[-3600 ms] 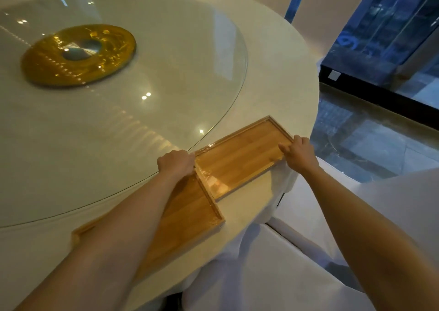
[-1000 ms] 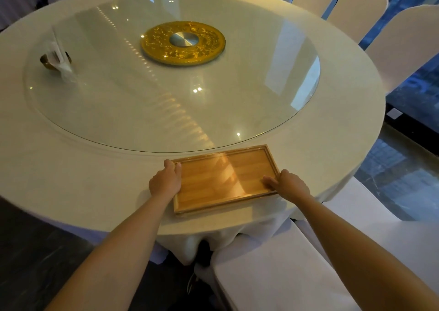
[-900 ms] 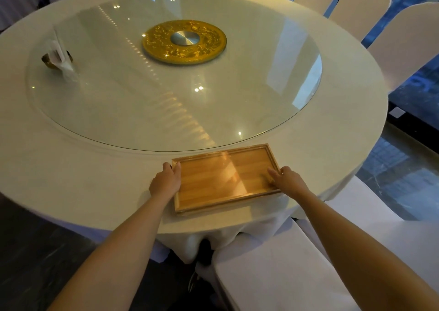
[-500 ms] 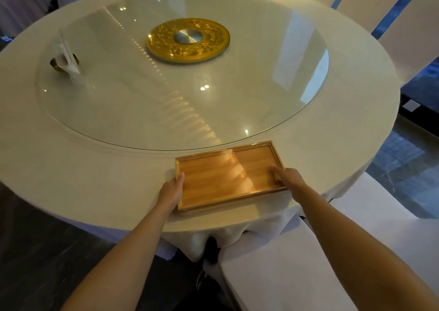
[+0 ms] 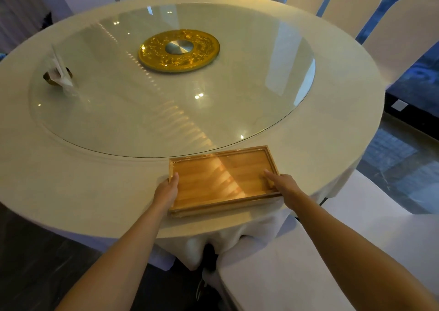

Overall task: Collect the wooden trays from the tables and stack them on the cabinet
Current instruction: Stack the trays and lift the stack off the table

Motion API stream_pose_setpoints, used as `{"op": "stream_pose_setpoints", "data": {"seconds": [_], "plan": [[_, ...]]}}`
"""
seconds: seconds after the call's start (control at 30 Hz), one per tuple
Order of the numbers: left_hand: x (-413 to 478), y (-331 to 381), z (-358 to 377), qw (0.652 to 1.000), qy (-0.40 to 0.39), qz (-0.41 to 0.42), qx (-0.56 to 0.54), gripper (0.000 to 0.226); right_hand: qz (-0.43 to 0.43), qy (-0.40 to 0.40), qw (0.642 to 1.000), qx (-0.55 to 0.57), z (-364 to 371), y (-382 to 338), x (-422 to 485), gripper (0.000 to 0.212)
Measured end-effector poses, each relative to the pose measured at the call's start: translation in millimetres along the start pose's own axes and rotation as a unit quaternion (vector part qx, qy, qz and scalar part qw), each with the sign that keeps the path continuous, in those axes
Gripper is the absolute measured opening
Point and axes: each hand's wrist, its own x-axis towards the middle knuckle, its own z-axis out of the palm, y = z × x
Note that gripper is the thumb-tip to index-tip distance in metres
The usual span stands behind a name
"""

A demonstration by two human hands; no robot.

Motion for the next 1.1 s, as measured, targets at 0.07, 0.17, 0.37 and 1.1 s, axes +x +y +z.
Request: {"op": "stream_pose_setpoints", "data": {"seconds": [0.07, 0.17, 0.37, 1.1], "plan": [[-2, 6, -3, 1.0, -0.001, 0.011, 0.0, 0.06, -0.005, 0.007, 1.0, 0.003, -3, 1, -6, 0.057], [-7, 21, -5, 0.999, -0.007, 0.037, 0.018, 0.061, -0.012, 0.023, 1.0, 0.009, -11, 3, -16, 0.056], [-18, 71, 4, 0.991, -0.045, 0.113, 0.061, 0.062, -0.02, 0.097, 0.995, 0.027, -42, 15, -53, 0.052], [-323, 130, 146, 0.755, -0.443, 0.427, 0.226, 0.061, 0.013, 0.595, 0.76, 0.261, -121, 188, -428, 0.035]]}}
